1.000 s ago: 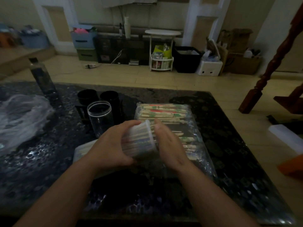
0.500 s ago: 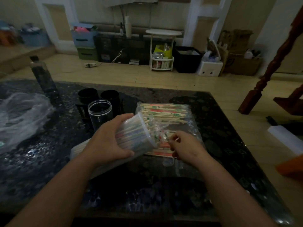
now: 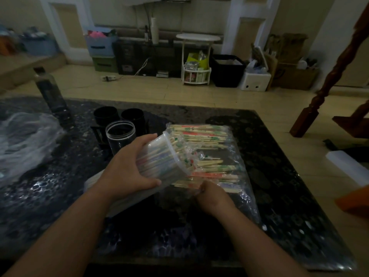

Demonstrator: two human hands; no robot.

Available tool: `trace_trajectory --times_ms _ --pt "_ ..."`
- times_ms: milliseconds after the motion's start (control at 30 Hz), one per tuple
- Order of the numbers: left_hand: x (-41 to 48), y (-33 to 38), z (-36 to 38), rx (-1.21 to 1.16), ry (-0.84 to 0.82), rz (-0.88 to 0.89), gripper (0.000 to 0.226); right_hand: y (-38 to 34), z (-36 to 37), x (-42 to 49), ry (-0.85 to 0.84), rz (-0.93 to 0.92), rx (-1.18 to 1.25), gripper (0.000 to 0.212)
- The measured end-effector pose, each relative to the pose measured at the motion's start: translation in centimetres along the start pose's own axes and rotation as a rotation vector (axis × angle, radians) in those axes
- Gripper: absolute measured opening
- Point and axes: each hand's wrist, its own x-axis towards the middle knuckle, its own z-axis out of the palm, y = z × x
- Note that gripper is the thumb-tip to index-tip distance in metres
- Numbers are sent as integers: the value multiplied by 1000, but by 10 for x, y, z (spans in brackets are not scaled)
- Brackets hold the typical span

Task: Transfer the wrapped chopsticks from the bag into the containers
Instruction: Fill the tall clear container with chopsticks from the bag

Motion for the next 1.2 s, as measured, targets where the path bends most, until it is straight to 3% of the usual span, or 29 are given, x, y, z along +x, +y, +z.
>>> trace_trajectory --times_ms 100,233,333,533,1200 --pt "0 0 -1 -5 -8 -8 95 -4 6 7 125 -122 49 33" --pt "0 -1 -1 -4 -14 -21 94 5 6 4 234 -263 -337 34" --pt "0 -2 -1 0 -12 -22 95 9 7 7 222 -299 -441 42" --pt "0 -2 -1 2 -16 -15 97 13 6 13 242 -309 -407 61" --pt "2 -5 4 1 -22 -23 100 14 4 13 221 -348 -421 49"
